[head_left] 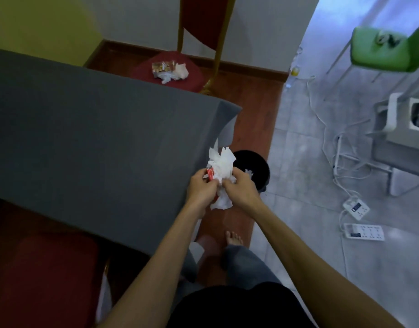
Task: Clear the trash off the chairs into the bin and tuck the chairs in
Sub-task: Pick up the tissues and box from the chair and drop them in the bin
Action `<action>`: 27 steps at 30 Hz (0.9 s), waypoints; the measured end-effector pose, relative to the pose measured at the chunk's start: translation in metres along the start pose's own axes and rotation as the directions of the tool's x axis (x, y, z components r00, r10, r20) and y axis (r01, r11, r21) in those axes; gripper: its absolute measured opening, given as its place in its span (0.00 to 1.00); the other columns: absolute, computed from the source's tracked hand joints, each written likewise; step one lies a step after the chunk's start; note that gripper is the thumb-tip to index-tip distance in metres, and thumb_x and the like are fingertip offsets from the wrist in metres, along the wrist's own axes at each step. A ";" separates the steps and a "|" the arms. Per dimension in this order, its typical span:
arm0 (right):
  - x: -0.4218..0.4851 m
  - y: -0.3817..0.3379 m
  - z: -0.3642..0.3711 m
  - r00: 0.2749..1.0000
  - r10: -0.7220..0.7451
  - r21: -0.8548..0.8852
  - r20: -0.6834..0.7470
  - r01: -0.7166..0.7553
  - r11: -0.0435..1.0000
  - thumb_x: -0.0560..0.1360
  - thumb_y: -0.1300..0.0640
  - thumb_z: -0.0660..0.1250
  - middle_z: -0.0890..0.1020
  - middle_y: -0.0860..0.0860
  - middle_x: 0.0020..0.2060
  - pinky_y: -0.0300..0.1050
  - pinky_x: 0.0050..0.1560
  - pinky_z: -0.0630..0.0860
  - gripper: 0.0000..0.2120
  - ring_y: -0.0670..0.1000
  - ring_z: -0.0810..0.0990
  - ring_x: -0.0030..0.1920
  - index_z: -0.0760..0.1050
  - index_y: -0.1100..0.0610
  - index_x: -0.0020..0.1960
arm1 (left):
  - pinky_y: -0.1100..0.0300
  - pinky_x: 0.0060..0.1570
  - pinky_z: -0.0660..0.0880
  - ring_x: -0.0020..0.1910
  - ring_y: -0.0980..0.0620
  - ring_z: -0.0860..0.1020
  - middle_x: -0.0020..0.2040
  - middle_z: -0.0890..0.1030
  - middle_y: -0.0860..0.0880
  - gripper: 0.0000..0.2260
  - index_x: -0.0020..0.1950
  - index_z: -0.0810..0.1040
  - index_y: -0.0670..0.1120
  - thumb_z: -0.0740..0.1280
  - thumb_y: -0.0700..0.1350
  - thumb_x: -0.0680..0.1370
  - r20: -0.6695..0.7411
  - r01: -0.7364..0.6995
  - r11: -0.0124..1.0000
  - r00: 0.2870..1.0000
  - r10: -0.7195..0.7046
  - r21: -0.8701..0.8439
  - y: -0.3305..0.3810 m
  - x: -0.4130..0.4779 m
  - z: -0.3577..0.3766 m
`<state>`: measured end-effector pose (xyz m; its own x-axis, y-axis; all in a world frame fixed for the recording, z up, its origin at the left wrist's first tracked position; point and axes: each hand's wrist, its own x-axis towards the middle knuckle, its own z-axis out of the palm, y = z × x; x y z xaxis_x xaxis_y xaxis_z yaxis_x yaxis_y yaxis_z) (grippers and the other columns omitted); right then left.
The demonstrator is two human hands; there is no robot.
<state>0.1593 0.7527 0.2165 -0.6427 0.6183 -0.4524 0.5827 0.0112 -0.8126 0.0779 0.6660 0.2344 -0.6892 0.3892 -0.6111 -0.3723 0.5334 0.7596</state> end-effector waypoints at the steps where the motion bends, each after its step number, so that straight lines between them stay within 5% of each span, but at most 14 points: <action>1: 0.012 0.007 -0.010 1.000 0.030 0.002 -0.001 -0.030 1.000 0.79 0.58 0.63 0.86 0.52 0.52 0.55 0.58 0.82 0.13 0.52 0.85 0.53 0.80 0.54 0.61 | 0.44 0.50 0.83 0.46 0.52 0.83 0.46 0.84 0.53 0.13 0.58 0.82 0.50 0.67 0.39 0.76 0.016 0.015 1.000 1.000 -0.015 0.008 0.002 0.011 0.014; 6: 0.069 0.055 -0.046 0.983 0.184 0.016 -0.001 -0.184 0.983 0.79 0.60 0.63 0.86 0.53 0.52 0.58 0.56 0.83 0.14 0.54 0.85 0.51 0.79 0.52 0.62 | 0.55 0.45 0.82 0.49 0.49 0.82 0.53 0.84 0.48 0.14 0.62 0.80 0.50 0.67 0.42 0.78 0.073 0.084 0.995 0.994 -0.087 0.048 -0.009 0.067 0.080; 10: 0.118 0.104 -0.049 0.957 0.290 0.054 -0.013 -0.289 0.956 0.80 0.62 0.64 0.83 0.51 0.49 0.44 0.48 0.82 0.08 0.51 0.83 0.48 0.75 0.52 0.57 | 0.53 0.48 0.83 0.47 0.51 0.82 0.53 0.84 0.48 0.14 0.63 0.80 0.50 0.66 0.42 0.78 0.113 0.108 0.978 0.985 -0.129 0.176 -0.036 0.122 0.117; 19: 0.252 0.245 -0.017 0.910 0.412 0.071 0.044 -0.414 0.908 0.77 0.60 0.62 0.84 0.53 0.54 0.62 0.58 0.82 0.18 0.56 0.83 0.53 0.74 0.53 0.66 | 0.46 0.51 0.84 0.52 0.47 0.82 0.54 0.83 0.49 0.19 0.65 0.78 0.52 0.68 0.43 0.74 0.165 0.197 0.936 0.953 -0.253 0.292 -0.119 0.275 0.184; 23: 0.298 0.303 -0.010 0.909 0.408 0.026 0.081 -0.411 0.911 0.80 0.60 0.60 0.78 0.55 0.69 0.60 0.67 0.77 0.28 0.58 0.79 0.65 0.64 0.50 0.79 | 0.47 0.46 0.84 0.52 0.46 0.81 0.55 0.82 0.48 0.12 0.53 0.82 0.56 0.65 0.41 0.76 0.149 0.315 0.929 0.926 -0.346 0.195 -0.155 0.327 0.211; 25: 0.313 0.322 -0.009 0.901 0.426 -0.011 0.080 -0.427 0.904 0.82 0.59 0.60 0.68 0.55 0.78 0.55 0.72 0.71 0.30 0.58 0.71 0.74 0.59 0.51 0.82 | 0.48 0.49 0.82 0.55 0.46 0.78 0.58 0.80 0.50 0.14 0.57 0.82 0.56 0.64 0.41 0.77 0.138 0.320 0.929 0.928 -0.347 0.185 -0.169 0.345 0.219; 27: 0.321 0.335 -0.008 0.894 0.444 -0.036 0.064 -0.443 0.896 0.82 0.60 0.59 0.70 0.59 0.76 0.55 0.68 0.75 0.29 0.61 0.75 0.70 0.58 0.51 0.82 | 0.50 0.53 0.79 0.55 0.48 0.77 0.59 0.78 0.50 0.17 0.66 0.79 0.52 0.65 0.42 0.78 0.124 0.311 0.927 0.932 -0.340 0.211 -0.179 0.354 0.223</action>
<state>0.1524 0.9612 -0.1978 -0.3472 0.5074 -0.7887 0.8248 -0.2351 -0.5143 0.0387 0.8757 -0.1673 -0.4387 0.2742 -0.8558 -0.4279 0.7737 0.4673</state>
